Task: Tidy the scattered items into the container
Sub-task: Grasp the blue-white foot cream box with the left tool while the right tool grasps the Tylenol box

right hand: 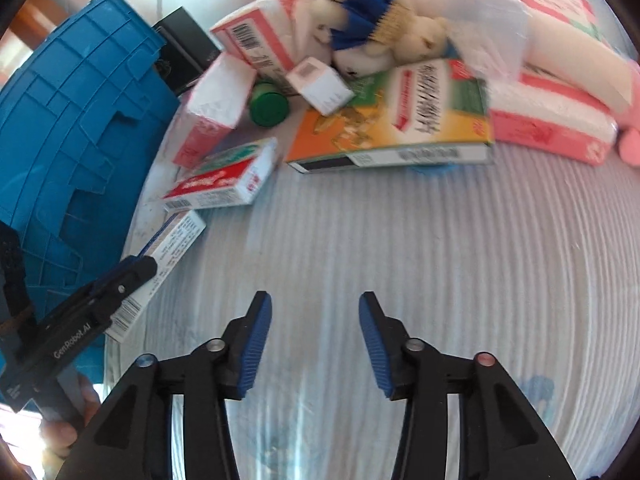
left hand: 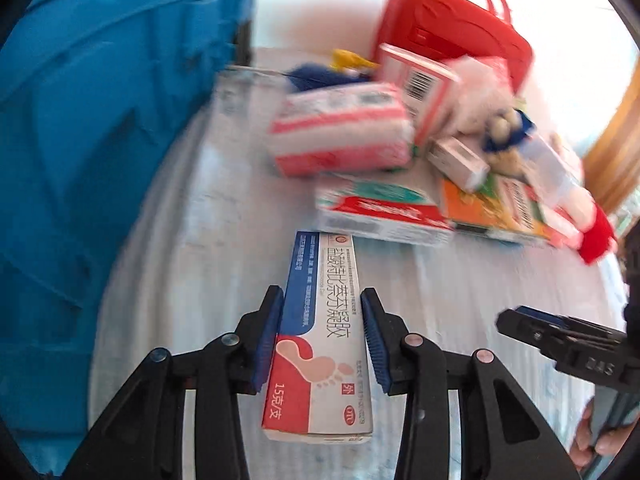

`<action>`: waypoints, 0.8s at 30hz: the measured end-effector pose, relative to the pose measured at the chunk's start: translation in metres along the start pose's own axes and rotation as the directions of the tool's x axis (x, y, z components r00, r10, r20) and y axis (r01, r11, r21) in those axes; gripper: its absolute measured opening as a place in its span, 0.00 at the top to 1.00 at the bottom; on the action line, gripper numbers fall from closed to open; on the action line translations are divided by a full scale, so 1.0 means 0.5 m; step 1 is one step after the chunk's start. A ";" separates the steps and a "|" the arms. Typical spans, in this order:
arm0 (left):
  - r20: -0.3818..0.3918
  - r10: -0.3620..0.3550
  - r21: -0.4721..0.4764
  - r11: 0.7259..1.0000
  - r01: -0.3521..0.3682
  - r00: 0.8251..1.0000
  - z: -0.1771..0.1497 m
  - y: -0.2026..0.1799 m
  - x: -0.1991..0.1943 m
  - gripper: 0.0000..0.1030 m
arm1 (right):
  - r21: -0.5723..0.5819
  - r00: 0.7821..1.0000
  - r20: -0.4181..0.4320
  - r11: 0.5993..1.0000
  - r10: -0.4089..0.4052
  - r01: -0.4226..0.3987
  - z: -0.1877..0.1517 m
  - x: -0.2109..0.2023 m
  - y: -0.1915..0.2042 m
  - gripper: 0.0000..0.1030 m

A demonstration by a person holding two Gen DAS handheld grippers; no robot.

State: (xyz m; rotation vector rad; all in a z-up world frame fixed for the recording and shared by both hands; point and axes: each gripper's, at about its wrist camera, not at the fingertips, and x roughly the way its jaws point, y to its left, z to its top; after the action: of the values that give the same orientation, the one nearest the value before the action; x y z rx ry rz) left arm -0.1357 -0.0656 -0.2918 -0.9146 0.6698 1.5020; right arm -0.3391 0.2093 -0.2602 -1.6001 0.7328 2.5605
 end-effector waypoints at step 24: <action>-0.043 0.133 -0.059 0.989 -0.135 0.990 0.040 0.075 0.102 0.46 | -0.486 0.997 -0.008 0.872 -0.072 0.059 0.162 0.145 0.188 0.07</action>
State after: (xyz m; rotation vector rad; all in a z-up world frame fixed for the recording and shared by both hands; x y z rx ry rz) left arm -0.1759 -0.0269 -0.3279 -0.9640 0.7285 1.6351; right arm -0.4669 0.1433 -0.2583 -1.7357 0.0139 2.8266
